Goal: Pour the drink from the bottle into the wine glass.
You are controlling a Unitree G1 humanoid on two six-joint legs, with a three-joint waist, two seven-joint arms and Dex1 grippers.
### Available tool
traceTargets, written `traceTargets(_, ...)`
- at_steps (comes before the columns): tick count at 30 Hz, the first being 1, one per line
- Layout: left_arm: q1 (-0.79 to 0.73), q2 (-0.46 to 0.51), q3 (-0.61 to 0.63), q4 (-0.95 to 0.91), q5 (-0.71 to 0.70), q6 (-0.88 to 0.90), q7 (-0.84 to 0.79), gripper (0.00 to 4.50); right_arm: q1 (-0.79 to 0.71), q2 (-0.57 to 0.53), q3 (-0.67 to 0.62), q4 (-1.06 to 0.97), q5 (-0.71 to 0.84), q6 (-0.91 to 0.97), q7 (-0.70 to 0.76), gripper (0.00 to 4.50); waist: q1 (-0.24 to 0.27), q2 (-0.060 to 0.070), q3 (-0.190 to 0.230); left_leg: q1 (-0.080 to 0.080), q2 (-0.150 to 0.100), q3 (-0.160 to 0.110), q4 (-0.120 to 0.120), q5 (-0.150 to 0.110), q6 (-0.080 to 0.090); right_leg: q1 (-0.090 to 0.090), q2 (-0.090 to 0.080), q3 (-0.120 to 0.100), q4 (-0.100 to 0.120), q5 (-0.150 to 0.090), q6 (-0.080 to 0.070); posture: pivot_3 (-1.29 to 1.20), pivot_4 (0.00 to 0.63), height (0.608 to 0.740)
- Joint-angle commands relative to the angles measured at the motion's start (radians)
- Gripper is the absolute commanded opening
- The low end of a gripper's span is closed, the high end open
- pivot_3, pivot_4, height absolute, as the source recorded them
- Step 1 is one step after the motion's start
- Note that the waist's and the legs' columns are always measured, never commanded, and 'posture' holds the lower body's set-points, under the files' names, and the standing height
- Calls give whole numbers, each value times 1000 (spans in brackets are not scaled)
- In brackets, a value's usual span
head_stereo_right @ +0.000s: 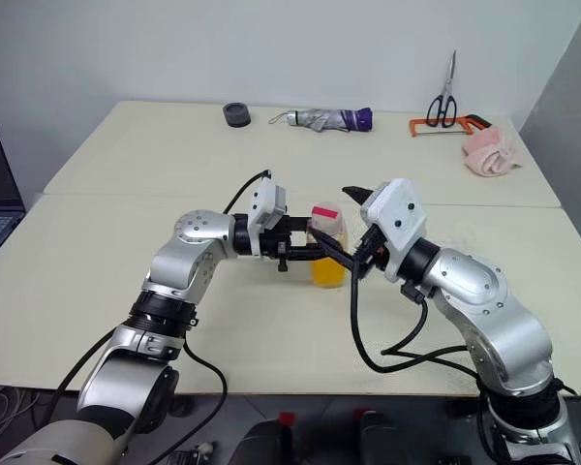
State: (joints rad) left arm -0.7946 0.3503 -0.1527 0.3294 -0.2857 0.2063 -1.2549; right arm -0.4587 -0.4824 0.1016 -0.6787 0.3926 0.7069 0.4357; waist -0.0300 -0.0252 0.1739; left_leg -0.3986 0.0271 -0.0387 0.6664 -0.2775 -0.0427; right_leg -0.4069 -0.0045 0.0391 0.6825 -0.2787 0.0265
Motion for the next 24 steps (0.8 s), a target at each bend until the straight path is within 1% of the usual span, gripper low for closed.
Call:
traceTargets(1,-26,0,11,-20,-11,-19,-2,1845,-29,13,6,-7,-27,-37,-7,3945,0,0,0,0,0,0,0,0,0,0,0,0,0,0,0,0,150,740)
traceTargets(13,-27,2,11,-20,-11,-19,-5,1845,-23,11,3,9,-61,-46,9,3945,0,0,0,0,0,0,0,0,0,0,0,0,0,0,0,0,150,740)
traceTargets(24,-25,4,11,-25,-12,-17,-7,1845,20,1,-5,-2,-63,-53,23,3945,0,0,0,0,0,0,0,0,0,0,0,0,0,0,0,0,150,740)
